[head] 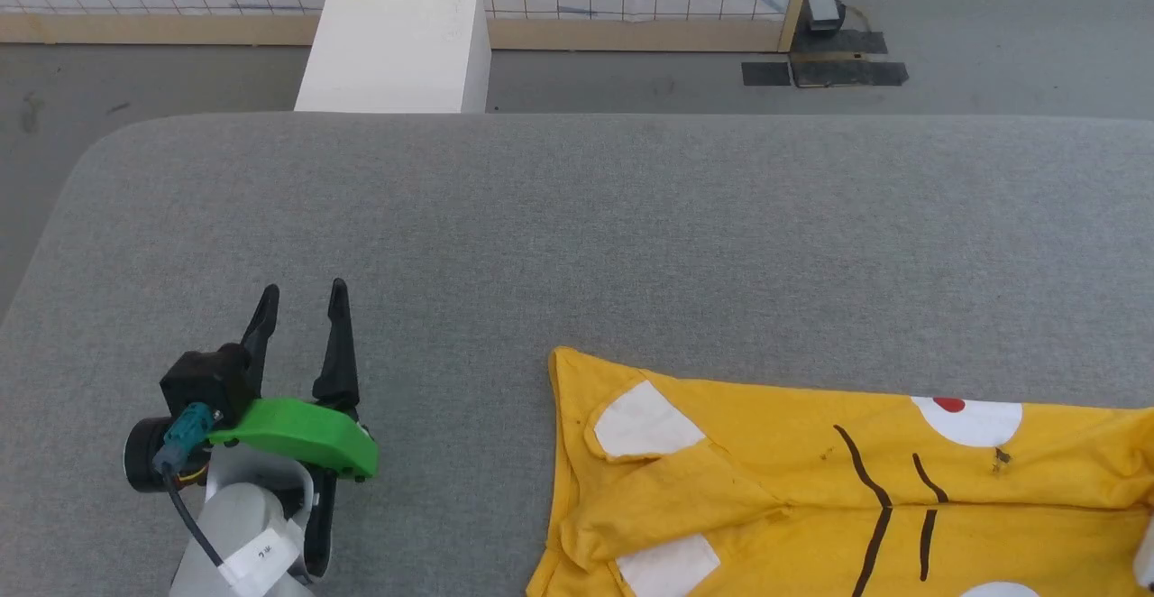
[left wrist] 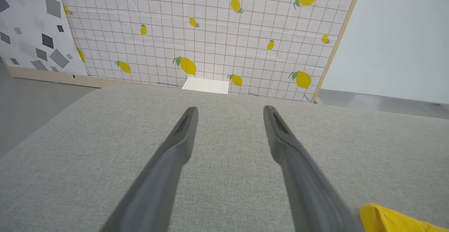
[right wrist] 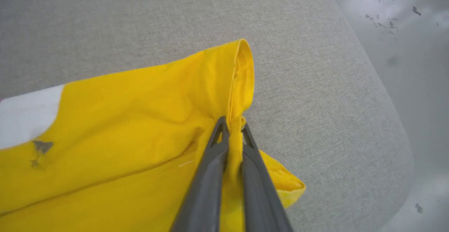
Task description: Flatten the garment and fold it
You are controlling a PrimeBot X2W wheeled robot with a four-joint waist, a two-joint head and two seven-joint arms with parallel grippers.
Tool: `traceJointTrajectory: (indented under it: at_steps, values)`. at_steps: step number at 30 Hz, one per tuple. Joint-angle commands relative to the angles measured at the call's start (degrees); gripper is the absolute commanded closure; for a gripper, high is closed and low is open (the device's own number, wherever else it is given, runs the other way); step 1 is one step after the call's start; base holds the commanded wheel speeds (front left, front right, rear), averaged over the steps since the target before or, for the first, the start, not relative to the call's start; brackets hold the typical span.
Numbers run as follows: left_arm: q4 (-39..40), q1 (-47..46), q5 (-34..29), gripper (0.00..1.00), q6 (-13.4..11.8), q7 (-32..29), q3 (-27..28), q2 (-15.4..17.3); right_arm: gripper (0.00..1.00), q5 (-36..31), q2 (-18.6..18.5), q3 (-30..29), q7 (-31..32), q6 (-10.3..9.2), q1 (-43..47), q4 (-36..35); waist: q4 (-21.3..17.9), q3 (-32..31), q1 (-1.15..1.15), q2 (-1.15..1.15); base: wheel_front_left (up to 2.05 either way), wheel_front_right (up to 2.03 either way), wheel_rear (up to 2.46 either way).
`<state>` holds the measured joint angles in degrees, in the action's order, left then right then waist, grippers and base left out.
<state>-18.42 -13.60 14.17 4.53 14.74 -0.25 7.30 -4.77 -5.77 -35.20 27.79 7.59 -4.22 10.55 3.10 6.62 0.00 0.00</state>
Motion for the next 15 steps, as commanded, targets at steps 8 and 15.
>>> traceJointTrajectory:
  at_steps: [8,15]
  values:
    - [-0.89,-0.41,-1.29,0.0,0.89,0.26,0.39,-0.38,1.0,10.22,2.2,14.5,15.47,-0.1,8.83,-23.64,0.66,-0.4,0.0,0.0,0.0,0.0,0.0]
    - [-1.41,-1.44,-1.56,0.0,1.35,0.26,-0.17,-0.85,1.0,12.95,1.04,35.66,24.92,-0.1,11.0,-41.03,1.98,0.39,0.0,0.0,0.0,0.0,0.0]
